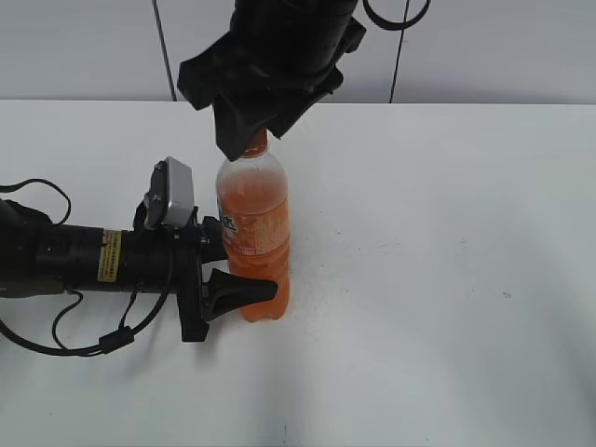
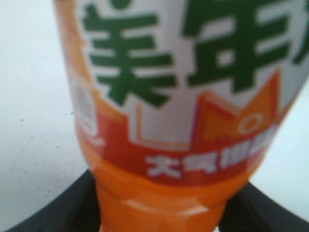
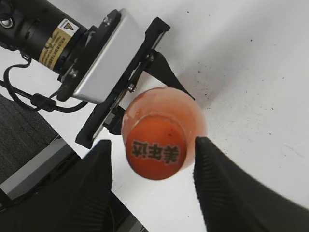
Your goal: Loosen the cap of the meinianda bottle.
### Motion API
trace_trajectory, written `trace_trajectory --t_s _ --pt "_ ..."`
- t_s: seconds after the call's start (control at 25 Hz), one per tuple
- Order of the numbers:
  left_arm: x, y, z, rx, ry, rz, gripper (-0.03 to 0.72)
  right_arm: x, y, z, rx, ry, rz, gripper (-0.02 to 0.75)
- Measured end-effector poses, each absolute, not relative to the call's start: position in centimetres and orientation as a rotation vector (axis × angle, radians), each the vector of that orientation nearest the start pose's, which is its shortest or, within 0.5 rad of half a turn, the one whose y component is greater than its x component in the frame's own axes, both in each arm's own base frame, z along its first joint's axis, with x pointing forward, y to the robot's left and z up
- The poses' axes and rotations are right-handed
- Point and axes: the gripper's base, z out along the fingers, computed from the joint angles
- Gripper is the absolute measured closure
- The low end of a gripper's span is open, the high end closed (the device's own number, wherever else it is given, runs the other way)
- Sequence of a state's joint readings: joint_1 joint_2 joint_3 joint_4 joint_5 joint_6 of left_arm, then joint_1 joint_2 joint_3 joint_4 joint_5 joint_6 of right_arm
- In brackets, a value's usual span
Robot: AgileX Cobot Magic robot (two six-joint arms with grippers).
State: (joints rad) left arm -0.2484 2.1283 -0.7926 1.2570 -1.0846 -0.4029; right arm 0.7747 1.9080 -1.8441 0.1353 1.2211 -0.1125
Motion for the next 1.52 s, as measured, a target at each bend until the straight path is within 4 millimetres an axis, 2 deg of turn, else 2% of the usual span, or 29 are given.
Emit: trace_trajectory --t_s 0.16,0.32,0.48,0.64,0.84,0.96,1.32,1.52 --pt "29.09 -15.27 7.88 1.241 1.643 -0.936 0.287 28.73 29.71 32.08 -1.177 2.552 0.351 0.362" --pt "29.09 -15.27 7.88 1.241 1.643 -0.936 0.287 28.79 29.67 32.07 -1.179 2.548 0.339 0.461" --pt "29.09 -15.27 7.88 1.241 1.643 -0.936 0.287 28.8 29.66 32.07 -1.243 2.512 0.326 0.461" --pt "29.09 -15.27 7.88 1.241 1.643 -0.936 0.287 28.85 29.62 32.09 -1.487 2.354 0.265 0.462" --pt "29.1 -15.27 7.88 1.239 1.644 -0.936 0.287 29.16 29.31 32.23 -1.891 2.006 0.085 0.464" --pt "29.14 -15.3 7.89 1.238 1.644 -0.935 0.287 29.15 29.27 32.36 -2.056 1.827 0.009 0.464" --pt "29.13 -15.32 7.9 1.237 1.645 -0.936 0.287 29.14 29.29 32.42 -2.116 1.748 -0.008 0.464" --pt "29.11 -15.32 7.89 1.24 1.643 -0.936 0.287 28.93 29.37 32.59 -2.055 1.814 0.042 0.433"
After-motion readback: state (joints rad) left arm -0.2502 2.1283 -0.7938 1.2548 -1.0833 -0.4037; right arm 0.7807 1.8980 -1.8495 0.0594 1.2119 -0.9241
